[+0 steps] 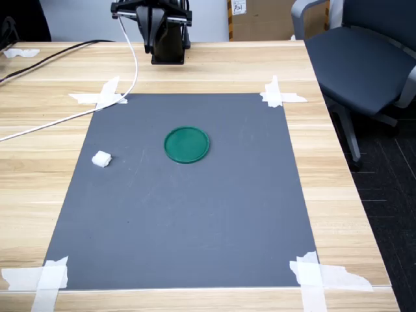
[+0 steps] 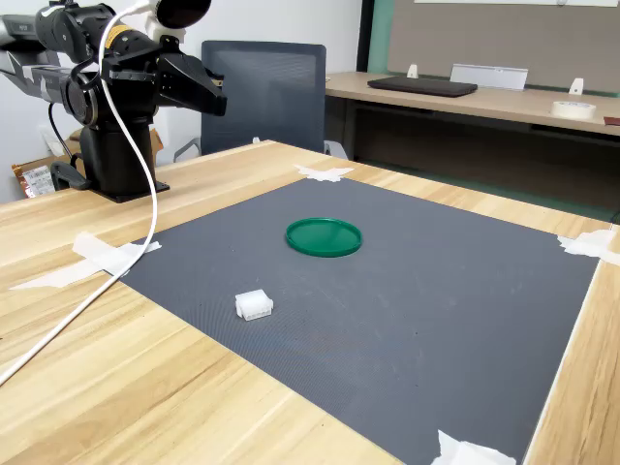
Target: Grasp a white terminal and put it in the green lid.
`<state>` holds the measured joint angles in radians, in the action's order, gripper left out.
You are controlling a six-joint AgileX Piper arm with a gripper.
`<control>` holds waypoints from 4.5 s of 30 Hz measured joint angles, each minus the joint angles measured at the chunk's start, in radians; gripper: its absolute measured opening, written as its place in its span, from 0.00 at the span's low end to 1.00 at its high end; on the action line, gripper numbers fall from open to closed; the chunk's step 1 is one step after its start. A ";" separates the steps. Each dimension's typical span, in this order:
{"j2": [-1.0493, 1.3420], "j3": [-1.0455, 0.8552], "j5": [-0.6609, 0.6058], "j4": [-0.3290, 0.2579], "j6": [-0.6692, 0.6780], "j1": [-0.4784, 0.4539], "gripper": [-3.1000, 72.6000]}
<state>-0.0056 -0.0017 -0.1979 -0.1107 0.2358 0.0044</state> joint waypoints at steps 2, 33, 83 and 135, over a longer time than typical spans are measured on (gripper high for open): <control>-0.046 0.004 0.003 0.000 0.000 0.000 0.00; -1.158 0.699 -0.369 0.244 0.279 0.000 0.00; -1.671 1.166 -0.749 0.134 0.825 -0.215 0.94; -1.851 1.217 -0.721 0.147 0.927 -0.246 0.38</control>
<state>-1.8568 1.2149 -0.9192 0.0367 1.1631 -0.2420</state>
